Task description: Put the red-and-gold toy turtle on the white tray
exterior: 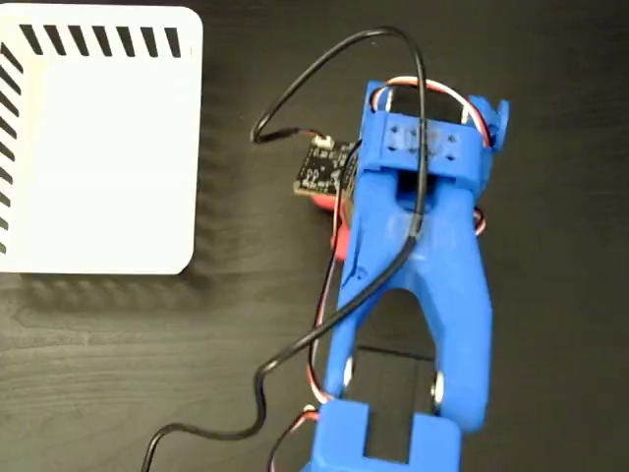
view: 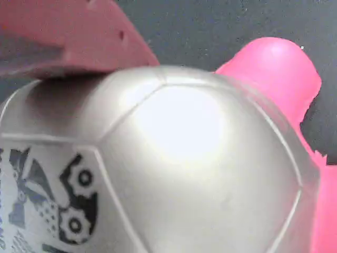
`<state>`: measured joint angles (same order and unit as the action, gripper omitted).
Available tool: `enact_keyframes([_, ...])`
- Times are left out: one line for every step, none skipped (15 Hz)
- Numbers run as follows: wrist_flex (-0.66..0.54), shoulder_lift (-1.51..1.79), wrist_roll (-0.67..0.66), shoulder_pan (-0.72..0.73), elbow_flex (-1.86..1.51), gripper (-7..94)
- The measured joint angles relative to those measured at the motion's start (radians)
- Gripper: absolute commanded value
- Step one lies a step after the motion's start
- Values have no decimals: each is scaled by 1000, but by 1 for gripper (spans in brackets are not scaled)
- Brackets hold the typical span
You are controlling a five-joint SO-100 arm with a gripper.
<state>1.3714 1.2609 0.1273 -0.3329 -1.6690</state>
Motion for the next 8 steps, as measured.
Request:
enact_keyframes([43,14,-6,0,2,0])
enact_keyframes([95,38,-14,-2,25,0])
enact_keyframes([170,80,-20,-9,81,0])
enact_keyframes([236,129,-31,-8,138,0])
enact_keyframes([298,183,-35,2,206,0])
enact_keyframes([342,229,-35,17,258,0])
enact_keyframes([377,262,-35,38,288,0])
enact_keyframes([400,284,-25,64,302,0])
